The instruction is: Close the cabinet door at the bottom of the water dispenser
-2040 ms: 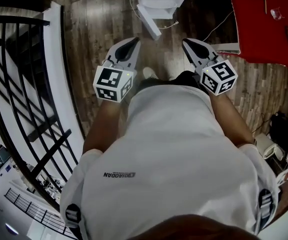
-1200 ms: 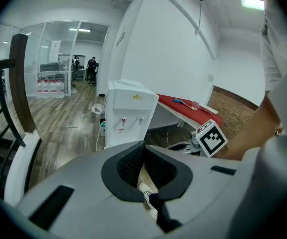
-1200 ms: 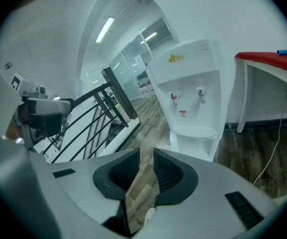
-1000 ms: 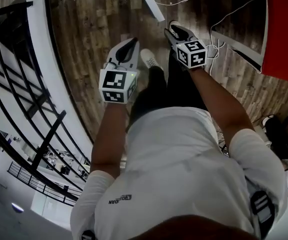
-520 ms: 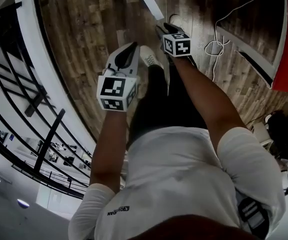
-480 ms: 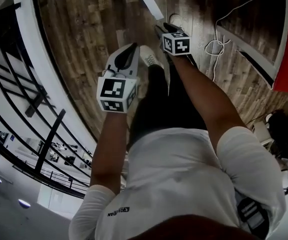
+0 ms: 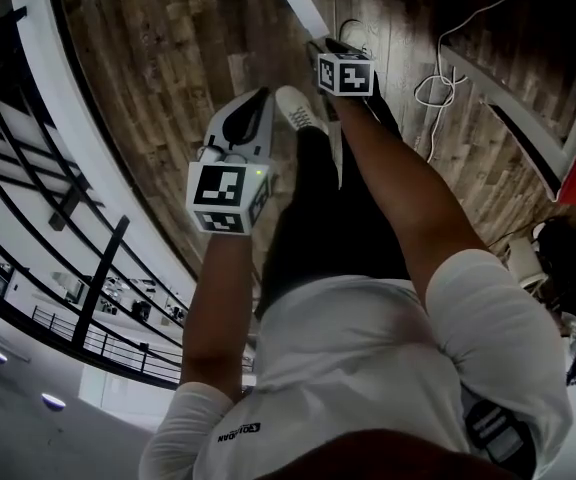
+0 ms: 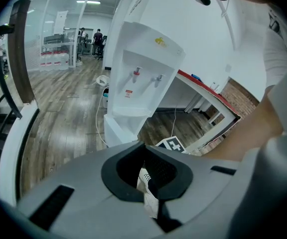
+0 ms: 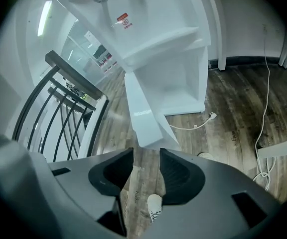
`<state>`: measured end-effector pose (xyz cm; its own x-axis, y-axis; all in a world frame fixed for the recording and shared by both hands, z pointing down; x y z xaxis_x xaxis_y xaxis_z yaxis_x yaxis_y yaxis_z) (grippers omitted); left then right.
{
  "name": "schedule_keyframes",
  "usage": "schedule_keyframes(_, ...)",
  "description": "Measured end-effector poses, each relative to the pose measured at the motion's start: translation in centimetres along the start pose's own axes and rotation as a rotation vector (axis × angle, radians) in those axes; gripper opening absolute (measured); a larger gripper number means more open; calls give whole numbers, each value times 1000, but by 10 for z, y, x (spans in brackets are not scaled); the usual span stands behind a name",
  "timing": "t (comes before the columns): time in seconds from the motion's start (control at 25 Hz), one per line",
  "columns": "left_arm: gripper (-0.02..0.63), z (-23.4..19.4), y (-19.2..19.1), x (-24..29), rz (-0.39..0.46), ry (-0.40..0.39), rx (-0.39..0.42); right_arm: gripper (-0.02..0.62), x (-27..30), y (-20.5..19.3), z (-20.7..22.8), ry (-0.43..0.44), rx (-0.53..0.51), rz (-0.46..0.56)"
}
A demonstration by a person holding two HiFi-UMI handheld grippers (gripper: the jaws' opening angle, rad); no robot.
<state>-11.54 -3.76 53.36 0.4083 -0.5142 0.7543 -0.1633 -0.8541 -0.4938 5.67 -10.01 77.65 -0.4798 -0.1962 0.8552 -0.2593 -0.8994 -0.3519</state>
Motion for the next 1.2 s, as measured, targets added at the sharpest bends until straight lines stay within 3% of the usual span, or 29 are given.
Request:
schedule_keyframes(0.48, -2, -6, 2, 16, -33, -15, -24, 144, 9, 8, 1, -54, 63, -19)
schedule_keyframes(1.2, -2, 1, 13, 40, -69, -56, 2, 143, -3, 29, 43, -80, -74, -23)
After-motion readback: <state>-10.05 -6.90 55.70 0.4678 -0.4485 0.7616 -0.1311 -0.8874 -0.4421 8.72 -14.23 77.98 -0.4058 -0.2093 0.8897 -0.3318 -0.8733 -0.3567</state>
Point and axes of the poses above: the fingertips, and each gripper's own axes: x forward along the fingers, z to its right, y out of its top, the point moved 10 cm from there along -x, backward along the fingers, and after that the axes turned 9 degrees about -x, right-handed, at the moved point
